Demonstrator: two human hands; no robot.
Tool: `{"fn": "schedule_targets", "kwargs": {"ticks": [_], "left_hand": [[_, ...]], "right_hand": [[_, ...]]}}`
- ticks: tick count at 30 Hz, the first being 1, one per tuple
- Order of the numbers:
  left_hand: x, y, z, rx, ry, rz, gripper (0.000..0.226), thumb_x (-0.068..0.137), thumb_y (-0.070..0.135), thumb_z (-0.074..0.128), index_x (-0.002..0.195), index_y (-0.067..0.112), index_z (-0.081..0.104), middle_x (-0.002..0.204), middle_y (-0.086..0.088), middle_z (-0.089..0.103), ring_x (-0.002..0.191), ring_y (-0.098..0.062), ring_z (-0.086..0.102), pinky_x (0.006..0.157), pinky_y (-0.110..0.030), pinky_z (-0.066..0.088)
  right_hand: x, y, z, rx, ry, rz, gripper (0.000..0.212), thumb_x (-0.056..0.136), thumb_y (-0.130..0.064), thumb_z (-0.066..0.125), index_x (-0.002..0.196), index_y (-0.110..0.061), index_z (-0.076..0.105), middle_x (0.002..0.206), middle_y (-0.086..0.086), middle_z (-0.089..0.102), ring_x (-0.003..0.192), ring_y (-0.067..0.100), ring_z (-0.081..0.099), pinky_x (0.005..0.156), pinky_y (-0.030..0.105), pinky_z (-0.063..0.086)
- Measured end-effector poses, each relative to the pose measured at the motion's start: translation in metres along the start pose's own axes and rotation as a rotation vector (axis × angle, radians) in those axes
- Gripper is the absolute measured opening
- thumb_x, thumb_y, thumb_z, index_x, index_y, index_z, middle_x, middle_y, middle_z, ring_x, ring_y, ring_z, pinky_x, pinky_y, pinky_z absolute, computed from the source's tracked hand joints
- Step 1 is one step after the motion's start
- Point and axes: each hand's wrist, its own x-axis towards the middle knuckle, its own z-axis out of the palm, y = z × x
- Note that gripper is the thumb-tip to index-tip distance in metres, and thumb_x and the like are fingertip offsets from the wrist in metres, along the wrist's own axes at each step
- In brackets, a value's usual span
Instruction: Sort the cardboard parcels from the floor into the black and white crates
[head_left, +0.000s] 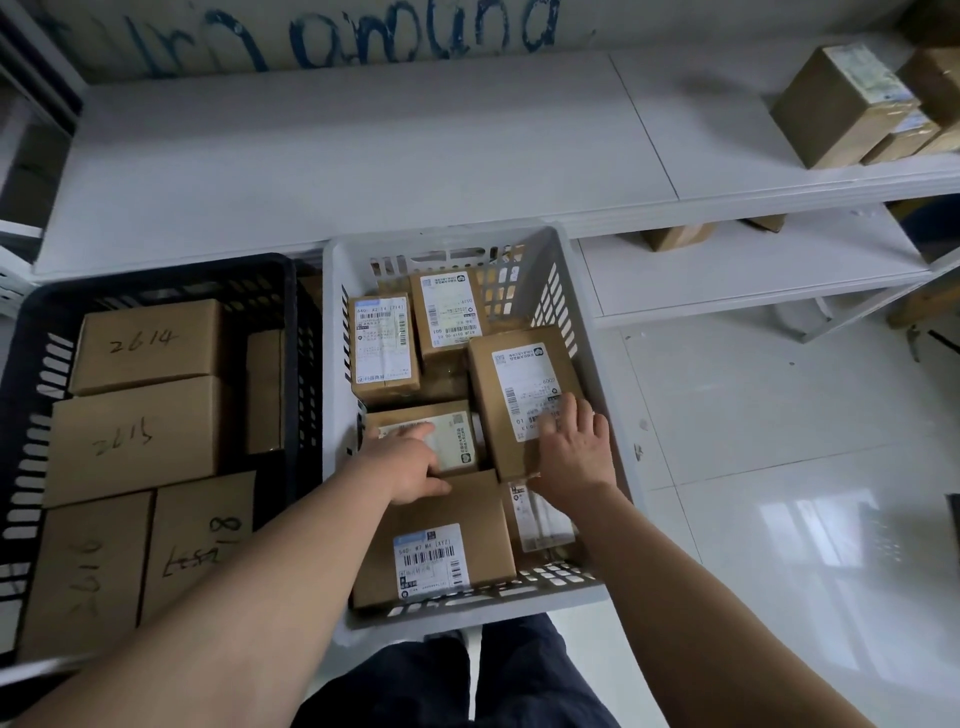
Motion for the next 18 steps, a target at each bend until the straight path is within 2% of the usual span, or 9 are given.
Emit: {"fn": "schedule_targets", "kwargs": {"ticks": [3,6,11,14,18], "left_hand": [[-0.002,-0.001,0.003,-0.031,0.021,-0.018,0.049,0.09,0.062,0.049,0.129,0.034,0.059,0.163,0.003,0.008,0.148,-0.024,0.015,0.118,-0.054,0.0],[-0.004,-0.002,0.009,-0.076,0.055,-0.024,0.053,0.091,0.057,0.052,0.136,0.029,0.054,0.162,0.001,0.013,0.146,-0.024,0.02,0.118,-0.048,0.013],[-0.004,-0.008,0.019,-0.172,0.123,-0.026,0.058,0.09,0.052,0.056,0.139,0.022,0.049,0.147,0.0,0.04,0.128,-0.023,0.047,0.105,-0.043,0.041],[-0.009,-0.009,0.019,-0.213,0.119,-0.048,0.056,0.092,0.047,0.058,0.139,0.018,0.05,0.144,-0.002,0.044,0.125,-0.024,0.05,0.102,-0.042,0.043],[-0.019,-0.009,0.019,-0.224,0.15,-0.07,0.048,0.094,0.041,0.056,0.137,0.02,0.05,0.143,0.0,0.045,0.125,-0.023,0.049,0.107,-0.045,0.036]], "right_hand": [[0.003,0.011,-0.013,0.046,-0.072,-0.048,0.058,0.078,-0.036,0.072,0.127,-0.019,0.048,0.147,0.014,0.023,0.135,0.034,0.025,0.113,0.043,0.026],[0.005,0.018,-0.03,0.097,-0.159,-0.052,0.036,0.081,-0.024,0.066,0.116,-0.021,0.06,0.135,0.01,0.033,0.124,0.029,0.034,0.107,0.038,0.033],[0.002,0.015,-0.038,0.158,-0.202,-0.045,0.038,0.081,-0.011,0.059,0.119,-0.017,0.061,0.129,0.01,0.047,0.12,0.029,0.047,0.101,0.037,0.042],[0.0,0.013,-0.036,0.174,-0.218,-0.041,0.035,0.084,-0.012,0.06,0.119,-0.015,0.06,0.128,0.009,0.05,0.119,0.028,0.05,0.102,0.038,0.044],[0.004,0.012,-0.036,0.219,-0.212,-0.02,0.029,0.085,-0.012,0.059,0.113,-0.016,0.064,0.122,0.006,0.057,0.113,0.025,0.054,0.096,0.037,0.048]]}}
